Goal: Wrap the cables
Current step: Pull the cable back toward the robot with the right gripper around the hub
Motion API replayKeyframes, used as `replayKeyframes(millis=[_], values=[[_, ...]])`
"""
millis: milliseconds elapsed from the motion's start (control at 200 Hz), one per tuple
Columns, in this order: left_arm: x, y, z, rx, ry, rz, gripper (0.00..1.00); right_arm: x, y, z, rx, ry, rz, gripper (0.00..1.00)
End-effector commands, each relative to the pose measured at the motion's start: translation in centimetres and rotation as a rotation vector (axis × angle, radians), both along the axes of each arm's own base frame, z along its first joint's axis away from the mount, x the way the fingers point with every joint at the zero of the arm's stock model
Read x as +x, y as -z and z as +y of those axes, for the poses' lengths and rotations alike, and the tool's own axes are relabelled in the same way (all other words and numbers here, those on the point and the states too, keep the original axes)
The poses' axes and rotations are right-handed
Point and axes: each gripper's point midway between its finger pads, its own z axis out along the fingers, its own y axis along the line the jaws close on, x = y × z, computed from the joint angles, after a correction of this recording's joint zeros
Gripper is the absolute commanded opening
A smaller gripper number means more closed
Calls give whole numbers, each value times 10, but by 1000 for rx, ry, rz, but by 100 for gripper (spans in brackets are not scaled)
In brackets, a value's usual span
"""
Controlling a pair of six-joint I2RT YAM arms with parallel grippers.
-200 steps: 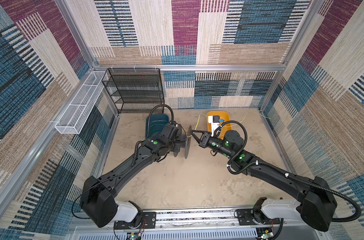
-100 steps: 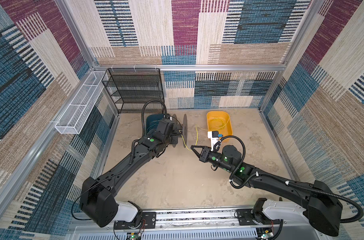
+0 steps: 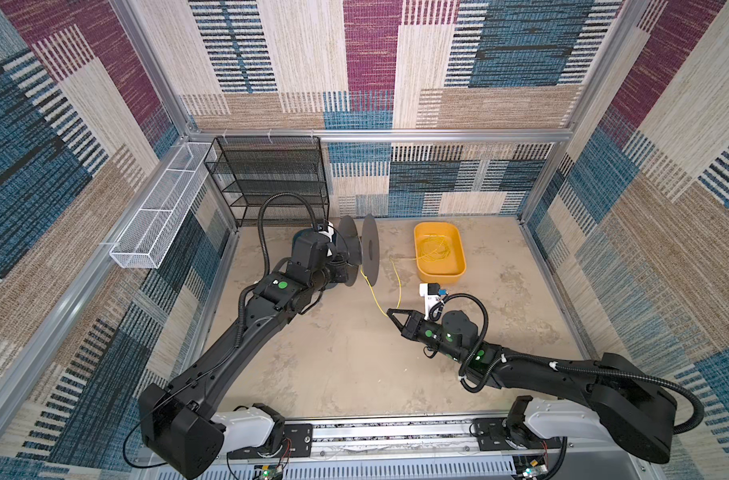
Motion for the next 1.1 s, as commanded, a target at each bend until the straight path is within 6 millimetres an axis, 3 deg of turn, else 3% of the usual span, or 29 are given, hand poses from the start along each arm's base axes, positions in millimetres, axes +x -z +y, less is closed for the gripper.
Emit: replayKeyframes(millis=[0, 356, 511, 676, 826, 1002, 1097], values=[[23, -58, 7, -164, -89, -194, 0, -15, 40, -1, -82, -29, 106, 0], [25, -87, 11, -249, -74, -265, 0, -19, 88, -18, -180, 29, 183, 0], [19, -92, 8, -265, -44, -270, 0, -12, 97, -19, -199, 59, 193, 0], [12, -76, 5, -263, -19, -226, 0, 5, 76, -14, -174, 85, 143, 0], [4, -59, 10, -236, -23, -199, 0, 12, 61, -24, -114, 155, 152, 0], [1, -42, 11, -202, -20, -147, 0, 12, 60, -29, -144, 159, 127, 0], [-3, -21, 16, -159, -42, -86, 0, 8, 67, -26, -198, 119, 120, 0]])
